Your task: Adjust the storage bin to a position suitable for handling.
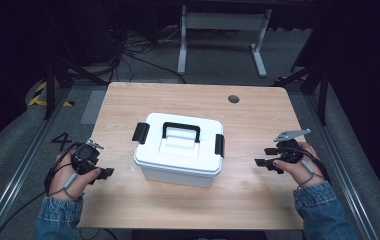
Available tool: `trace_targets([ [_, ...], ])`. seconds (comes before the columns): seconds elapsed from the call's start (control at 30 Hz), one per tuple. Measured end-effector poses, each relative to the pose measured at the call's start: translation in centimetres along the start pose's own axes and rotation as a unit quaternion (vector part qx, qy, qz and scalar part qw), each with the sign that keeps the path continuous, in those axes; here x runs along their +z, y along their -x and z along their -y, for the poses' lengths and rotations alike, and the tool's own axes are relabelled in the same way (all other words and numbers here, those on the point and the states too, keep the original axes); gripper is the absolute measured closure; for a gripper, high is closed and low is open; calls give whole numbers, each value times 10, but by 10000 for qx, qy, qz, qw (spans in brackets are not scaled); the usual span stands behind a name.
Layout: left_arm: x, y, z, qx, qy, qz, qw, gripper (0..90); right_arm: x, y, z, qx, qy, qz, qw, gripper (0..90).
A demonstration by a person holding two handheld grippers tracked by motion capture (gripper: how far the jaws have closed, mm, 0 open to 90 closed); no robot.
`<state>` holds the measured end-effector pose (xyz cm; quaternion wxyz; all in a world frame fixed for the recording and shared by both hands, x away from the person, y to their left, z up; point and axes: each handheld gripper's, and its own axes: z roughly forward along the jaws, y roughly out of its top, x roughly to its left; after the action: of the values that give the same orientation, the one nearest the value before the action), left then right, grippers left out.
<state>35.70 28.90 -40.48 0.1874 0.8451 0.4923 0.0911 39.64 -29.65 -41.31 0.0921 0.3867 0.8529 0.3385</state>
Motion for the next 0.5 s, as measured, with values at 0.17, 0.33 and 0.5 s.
trace_targets([
  [0.17, -4, -2, 0, -74, 97, 23, 9999, 292, 0, -4, -2, 11, 186, -44, 9998, 280],
  [0.33, -5, -2, -1, -128, 109, 53, 9998, 293, -1, -6, -5, -184, 118, -46, 9998, 420],
  [0.5, -8, -3, -1, -164, 147, 66, 9997, 301, -3, -9, -10, -312, 164, -106, 9993, 492],
])
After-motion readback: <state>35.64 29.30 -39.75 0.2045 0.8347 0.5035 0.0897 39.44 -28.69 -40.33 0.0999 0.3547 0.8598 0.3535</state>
